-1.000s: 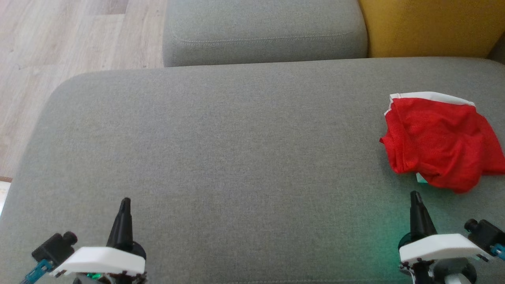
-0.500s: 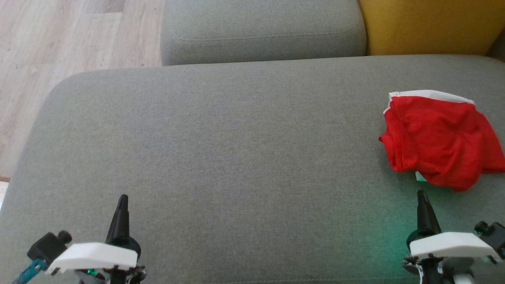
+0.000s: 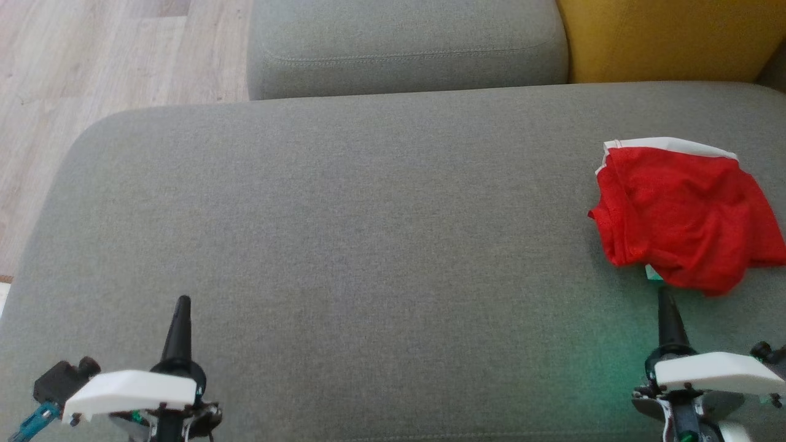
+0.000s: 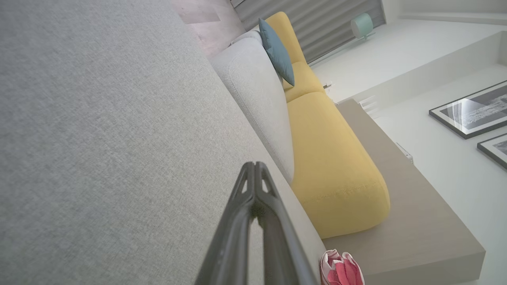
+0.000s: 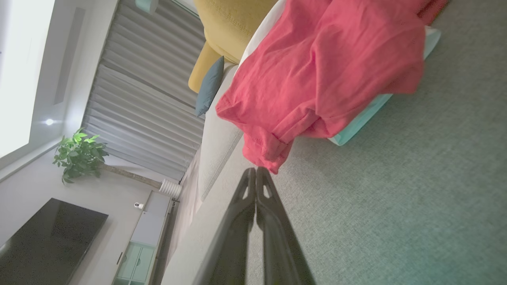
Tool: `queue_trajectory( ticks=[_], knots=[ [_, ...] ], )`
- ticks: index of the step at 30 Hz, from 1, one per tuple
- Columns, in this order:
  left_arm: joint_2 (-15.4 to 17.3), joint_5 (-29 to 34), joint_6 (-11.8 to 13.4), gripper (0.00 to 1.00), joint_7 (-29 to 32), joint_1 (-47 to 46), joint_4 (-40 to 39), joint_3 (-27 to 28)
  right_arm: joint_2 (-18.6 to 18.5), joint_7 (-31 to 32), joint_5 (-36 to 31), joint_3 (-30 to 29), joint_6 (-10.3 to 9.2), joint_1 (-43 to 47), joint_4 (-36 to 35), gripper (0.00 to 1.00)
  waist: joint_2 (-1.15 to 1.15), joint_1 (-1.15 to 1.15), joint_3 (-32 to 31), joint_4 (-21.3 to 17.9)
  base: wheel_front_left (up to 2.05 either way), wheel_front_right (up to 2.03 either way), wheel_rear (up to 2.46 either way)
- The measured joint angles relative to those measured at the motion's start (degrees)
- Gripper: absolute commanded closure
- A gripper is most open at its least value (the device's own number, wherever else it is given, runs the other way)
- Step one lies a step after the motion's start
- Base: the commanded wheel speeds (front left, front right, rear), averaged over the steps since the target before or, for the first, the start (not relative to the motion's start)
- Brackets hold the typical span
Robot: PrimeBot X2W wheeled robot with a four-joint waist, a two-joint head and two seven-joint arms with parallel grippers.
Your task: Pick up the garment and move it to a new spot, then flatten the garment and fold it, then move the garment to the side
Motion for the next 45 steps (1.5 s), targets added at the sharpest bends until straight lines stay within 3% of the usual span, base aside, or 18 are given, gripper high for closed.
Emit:
queue_trajectory(
  ticks=[45],
  knots=[
    [0.0,-25.8,-0.5,1.00,7.2,-3.5,0.9,3.6,0.0,6.7,28.6,-3.9,0.00,-2.0,-2.8,1.00,0.00,0.00,1.0,-0.8,0.00,0.00,0.00]
  ],
)
